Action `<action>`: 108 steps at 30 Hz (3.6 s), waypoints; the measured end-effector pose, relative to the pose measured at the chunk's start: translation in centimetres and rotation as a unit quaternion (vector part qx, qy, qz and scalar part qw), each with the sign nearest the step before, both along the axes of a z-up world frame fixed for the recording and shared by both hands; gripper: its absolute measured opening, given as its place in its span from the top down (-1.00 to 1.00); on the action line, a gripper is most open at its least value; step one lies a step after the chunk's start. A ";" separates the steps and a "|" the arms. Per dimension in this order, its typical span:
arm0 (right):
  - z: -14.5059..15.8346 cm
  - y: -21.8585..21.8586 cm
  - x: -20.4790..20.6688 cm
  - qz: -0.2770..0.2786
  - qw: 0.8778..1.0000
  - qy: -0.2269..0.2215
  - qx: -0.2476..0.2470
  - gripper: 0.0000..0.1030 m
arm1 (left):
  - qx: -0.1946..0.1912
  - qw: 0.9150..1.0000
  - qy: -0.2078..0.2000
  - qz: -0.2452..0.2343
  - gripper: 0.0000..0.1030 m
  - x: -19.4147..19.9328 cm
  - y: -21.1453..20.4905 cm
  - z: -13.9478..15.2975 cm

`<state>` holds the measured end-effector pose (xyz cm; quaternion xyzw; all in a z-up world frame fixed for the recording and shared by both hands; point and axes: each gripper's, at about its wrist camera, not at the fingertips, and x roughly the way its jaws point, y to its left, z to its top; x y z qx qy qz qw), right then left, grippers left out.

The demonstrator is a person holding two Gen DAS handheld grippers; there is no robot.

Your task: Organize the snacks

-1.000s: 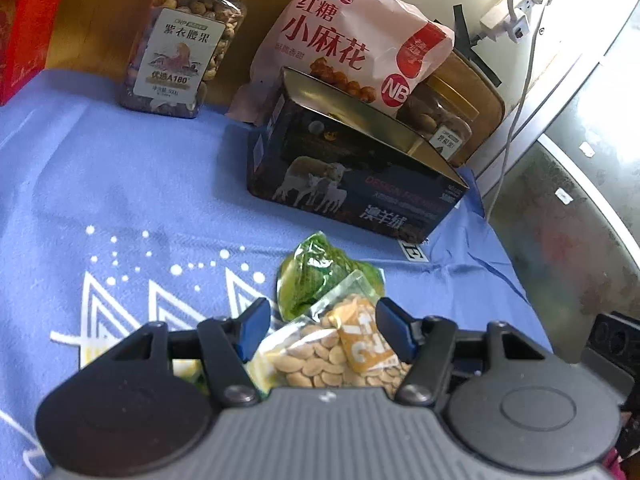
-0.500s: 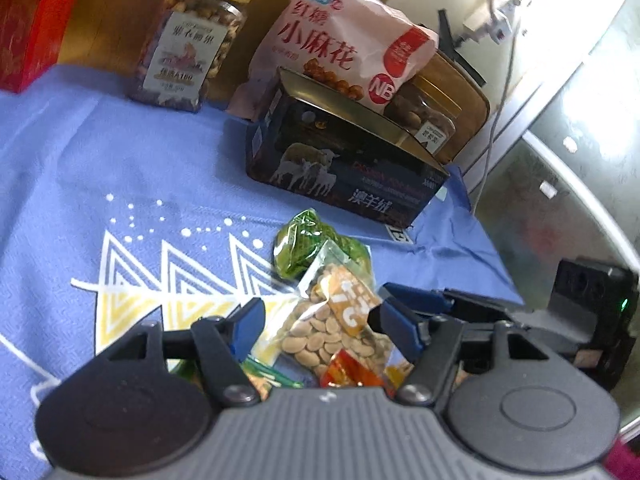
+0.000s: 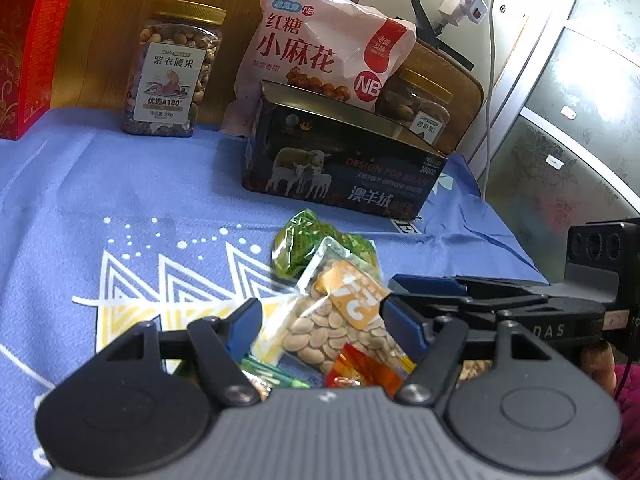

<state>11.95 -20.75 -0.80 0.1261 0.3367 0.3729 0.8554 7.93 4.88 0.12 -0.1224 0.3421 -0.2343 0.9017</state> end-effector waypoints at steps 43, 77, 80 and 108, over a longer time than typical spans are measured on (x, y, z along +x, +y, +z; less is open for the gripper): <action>-2.1 -4.4 1.7 -0.009 0.979 0.123 0.163 0.82 | -0.005 1.000 -0.001 -0.013 -0.48 0.0 0.0 0.2; -3.4 -7.1 2.2 -0.023 0.953 0.152 0.262 0.79 | -0.025 0.999 0.018 -0.039 -0.58 0.5 -0.5 0.6; -4.4 -8.6 2.7 -0.034 0.931 0.174 0.319 0.79 | -0.075 0.996 0.041 -0.042 -0.58 1.3 0.3 0.9; 6.1 -0.5 11.3 -0.150 0.984 -0.078 0.052 0.70 | 0.020 1.000 -0.009 -0.007 0.13 18.0 -5.3 8.1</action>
